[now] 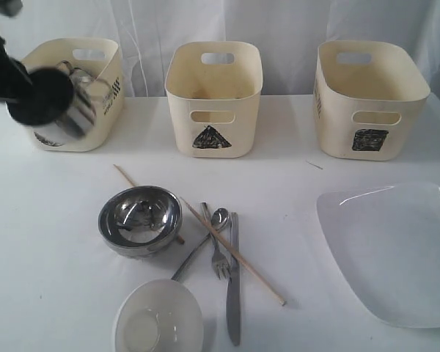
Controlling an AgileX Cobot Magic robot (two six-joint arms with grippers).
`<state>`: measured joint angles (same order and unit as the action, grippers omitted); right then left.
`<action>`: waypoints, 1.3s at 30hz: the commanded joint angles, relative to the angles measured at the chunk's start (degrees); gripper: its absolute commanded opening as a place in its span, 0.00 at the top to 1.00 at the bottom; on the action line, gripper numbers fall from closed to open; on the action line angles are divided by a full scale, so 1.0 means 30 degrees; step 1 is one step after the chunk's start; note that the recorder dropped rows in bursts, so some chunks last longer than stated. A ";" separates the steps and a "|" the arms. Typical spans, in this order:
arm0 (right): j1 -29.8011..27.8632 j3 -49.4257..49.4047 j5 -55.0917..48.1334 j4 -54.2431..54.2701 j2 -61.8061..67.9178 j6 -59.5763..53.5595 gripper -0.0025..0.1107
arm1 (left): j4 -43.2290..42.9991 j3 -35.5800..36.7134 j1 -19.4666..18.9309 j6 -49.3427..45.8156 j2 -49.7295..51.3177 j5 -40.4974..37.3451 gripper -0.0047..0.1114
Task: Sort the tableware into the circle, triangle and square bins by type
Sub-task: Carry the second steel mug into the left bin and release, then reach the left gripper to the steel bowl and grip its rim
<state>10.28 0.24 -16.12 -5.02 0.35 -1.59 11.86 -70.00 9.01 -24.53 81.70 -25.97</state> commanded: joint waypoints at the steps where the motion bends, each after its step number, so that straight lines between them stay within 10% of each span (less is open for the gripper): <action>1: -0.0023 -0.0082 0.0089 -0.0091 -0.0118 0.0067 0.98 | -0.5568 -0.4783 -0.1051 0.3847 0.2674 0.1752 0.96; 17: -0.0023 -0.0082 0.0089 -0.0091 -0.0118 0.0067 0.98 | -0.5391 -1.3255 -0.2211 0.4319 1.2904 0.4385 0.95; 21: -0.0023 -0.0082 0.0089 -0.0091 -0.0118 0.0067 0.98 | -0.2289 -1.3287 -0.2168 0.4229 1.2829 0.2657 0.61; 25: -0.0023 -0.0082 0.0089 -0.0091 -0.0118 0.0067 0.98 | -0.0927 -1.3287 -0.1634 0.1502 1.0661 0.0063 0.62; 32: -0.0023 -0.0082 0.0089 -0.0091 -0.0118 0.0067 0.98 | 0.6741 -0.5902 -0.1236 -0.3134 0.3455 -0.6440 0.63; 39: -0.0023 -0.0082 0.0089 -0.0091 -0.0118 0.0067 0.98 | 0.4401 0.0103 0.2170 -0.2597 0.1017 -0.6183 0.56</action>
<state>10.28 0.24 -16.12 -5.02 0.35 -1.59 27.97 -74.56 12.26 -34.38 86.24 -43.68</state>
